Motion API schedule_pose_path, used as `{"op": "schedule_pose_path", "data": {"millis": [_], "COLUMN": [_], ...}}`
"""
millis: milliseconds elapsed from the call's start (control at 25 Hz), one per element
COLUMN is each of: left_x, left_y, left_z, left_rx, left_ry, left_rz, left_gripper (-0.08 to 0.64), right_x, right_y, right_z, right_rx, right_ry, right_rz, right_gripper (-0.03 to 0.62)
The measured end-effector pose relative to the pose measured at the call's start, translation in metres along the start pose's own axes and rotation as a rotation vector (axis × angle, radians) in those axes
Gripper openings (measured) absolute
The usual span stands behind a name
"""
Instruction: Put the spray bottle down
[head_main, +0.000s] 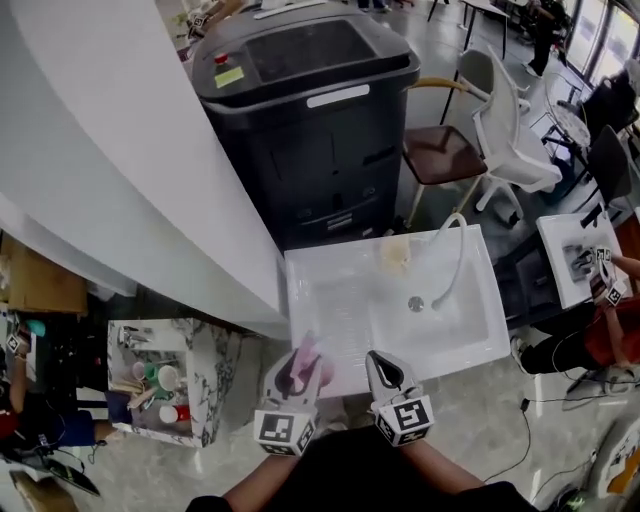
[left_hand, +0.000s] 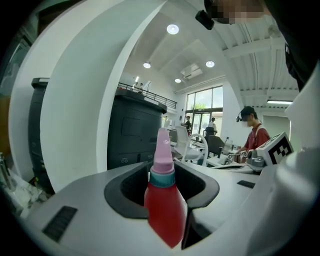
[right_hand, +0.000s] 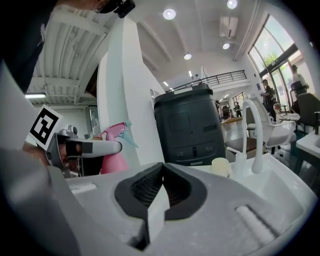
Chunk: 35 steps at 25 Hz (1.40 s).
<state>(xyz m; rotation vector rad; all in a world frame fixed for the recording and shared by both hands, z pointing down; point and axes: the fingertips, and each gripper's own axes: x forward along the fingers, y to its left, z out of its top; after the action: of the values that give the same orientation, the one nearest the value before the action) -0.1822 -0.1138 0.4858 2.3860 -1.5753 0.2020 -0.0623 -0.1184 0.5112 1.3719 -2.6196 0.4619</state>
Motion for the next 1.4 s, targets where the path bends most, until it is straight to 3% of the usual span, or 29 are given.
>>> {"op": "schedule_pose_path", "data": {"millis": [560, 720, 960, 1080, 1240, 1400], "left_x": [0.168, 0.214, 0.272, 0.291, 0.316, 0.340], "left_y": [0.034, 0.039, 0.035, 0.036, 0.048, 0.055], "left_z": [0.006, -0.003, -0.025, -0.030, -0.029, -0.035], "left_rx": [0.070, 0.071, 0.163, 0.142, 0.056, 0.058], "left_ry": [0.034, 0.038, 0.073, 0.078, 0.036, 0.030], "left_rz": [0.041, 0.047, -0.002, -0.008, 0.008, 0.010], "left_gripper": [0.172, 0.172, 0.172, 0.172, 0.172, 0.172], "right_x": [0.085, 0.100, 0.123, 0.131, 0.143, 0.151], "right_y": [-0.098, -0.130, -0.163, -0.169, -0.172, -0.177], "right_z": [0.009, 0.010, 0.011, 0.006, -0.005, -0.012], "right_rx": [0.025, 0.033, 0.066, 0.072, 0.081, 0.087], "right_ry": [0.007, 0.008, 0.002, 0.015, 0.044, 0.066], "right_rz": [0.087, 0.076, 0.045, 0.043, 0.052, 0.048], "right_gripper": [-0.002, -0.002, -0.002, -0.002, -0.002, -0.002]}}
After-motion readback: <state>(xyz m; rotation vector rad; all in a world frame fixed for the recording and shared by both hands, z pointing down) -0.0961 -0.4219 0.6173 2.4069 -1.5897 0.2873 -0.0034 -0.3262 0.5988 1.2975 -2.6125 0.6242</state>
